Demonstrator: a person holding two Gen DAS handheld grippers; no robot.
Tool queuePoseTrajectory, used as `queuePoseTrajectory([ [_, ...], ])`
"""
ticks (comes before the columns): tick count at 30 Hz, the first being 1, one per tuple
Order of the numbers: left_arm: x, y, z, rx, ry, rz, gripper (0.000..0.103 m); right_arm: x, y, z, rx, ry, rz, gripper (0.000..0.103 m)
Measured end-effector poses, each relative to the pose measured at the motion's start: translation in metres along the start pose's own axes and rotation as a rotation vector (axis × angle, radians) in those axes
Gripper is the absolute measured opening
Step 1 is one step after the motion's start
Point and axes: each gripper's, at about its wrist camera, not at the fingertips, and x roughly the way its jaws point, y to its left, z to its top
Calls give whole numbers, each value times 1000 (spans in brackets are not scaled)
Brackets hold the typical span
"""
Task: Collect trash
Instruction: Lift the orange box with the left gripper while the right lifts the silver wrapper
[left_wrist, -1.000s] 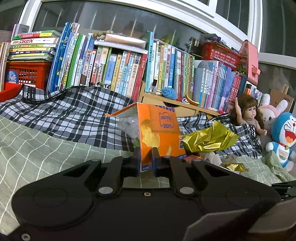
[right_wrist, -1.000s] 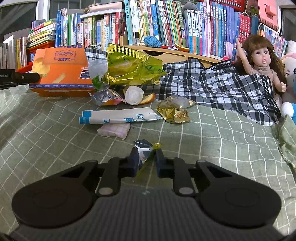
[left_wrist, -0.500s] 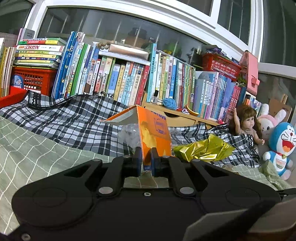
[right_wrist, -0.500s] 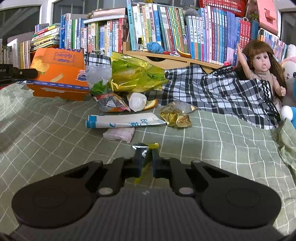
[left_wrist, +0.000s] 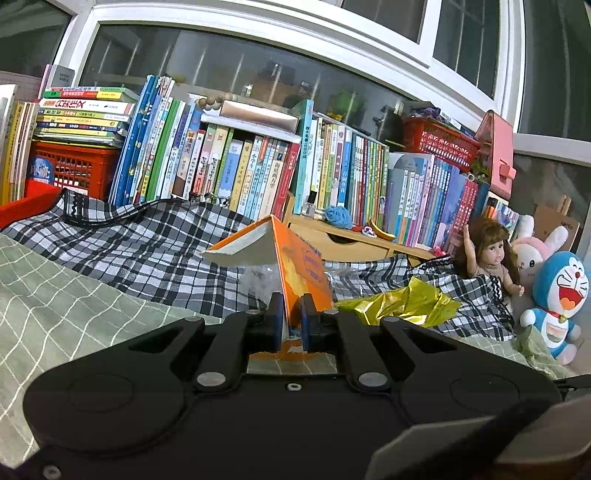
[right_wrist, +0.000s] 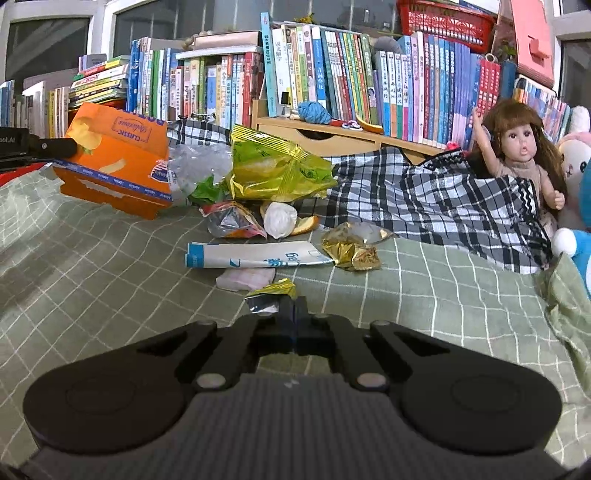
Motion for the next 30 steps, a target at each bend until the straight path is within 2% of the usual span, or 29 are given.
queuePoseTrajectory([
  [10,-26,-9,7,35,-11,-12,7,-18,7,2,0,-19,25,3],
  [30,-101,-28,28,68,-104,-22,5,-71,15,1,-15,-64,42,3],
])
